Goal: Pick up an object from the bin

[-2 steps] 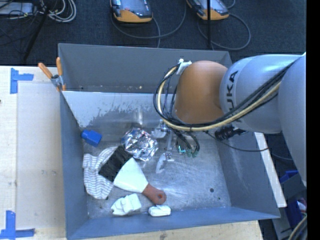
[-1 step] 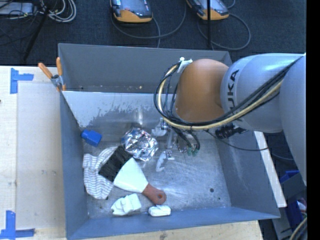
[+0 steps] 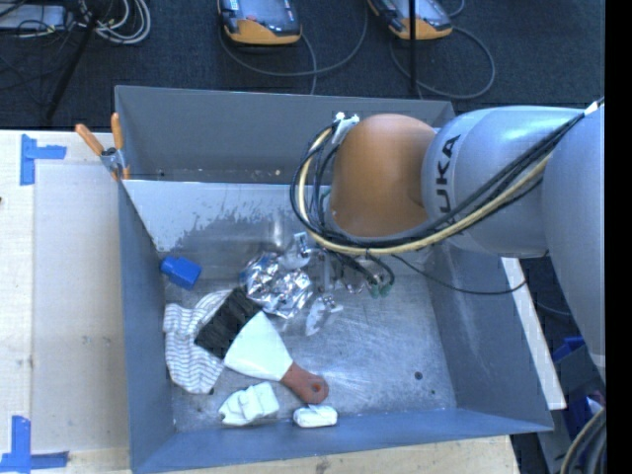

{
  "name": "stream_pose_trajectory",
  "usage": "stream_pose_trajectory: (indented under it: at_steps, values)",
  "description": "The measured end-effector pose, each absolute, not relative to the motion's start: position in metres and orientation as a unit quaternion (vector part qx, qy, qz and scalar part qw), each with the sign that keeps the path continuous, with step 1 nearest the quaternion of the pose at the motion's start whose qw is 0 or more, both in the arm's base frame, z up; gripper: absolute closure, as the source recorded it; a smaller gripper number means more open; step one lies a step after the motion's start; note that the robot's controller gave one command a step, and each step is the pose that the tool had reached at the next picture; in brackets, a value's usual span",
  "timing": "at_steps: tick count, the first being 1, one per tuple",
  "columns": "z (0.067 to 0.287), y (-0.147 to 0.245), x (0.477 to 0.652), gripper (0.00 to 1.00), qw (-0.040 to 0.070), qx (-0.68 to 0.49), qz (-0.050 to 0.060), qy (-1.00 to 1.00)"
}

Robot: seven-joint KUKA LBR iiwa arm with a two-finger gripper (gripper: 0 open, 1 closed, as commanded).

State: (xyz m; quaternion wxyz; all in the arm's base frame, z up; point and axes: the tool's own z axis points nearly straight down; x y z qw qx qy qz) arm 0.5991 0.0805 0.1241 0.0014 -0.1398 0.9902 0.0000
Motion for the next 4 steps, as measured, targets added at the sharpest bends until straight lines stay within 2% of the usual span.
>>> stream_pose_trajectory:
  at_steps: [1,2,3,4]
  values:
    - [0.12,0.105,0.62,0.0,0.0,-0.231,0.001,0.973]
    - [0.136,0.102,0.622,0.0,0.001,-0.39,0.0,0.921]
    - [0.101,0.111,0.63,0.0,0.014,-0.368,0.009,0.93]
    - [0.104,0.11,0.637,1.0,0.033,-0.364,0.004,0.931]
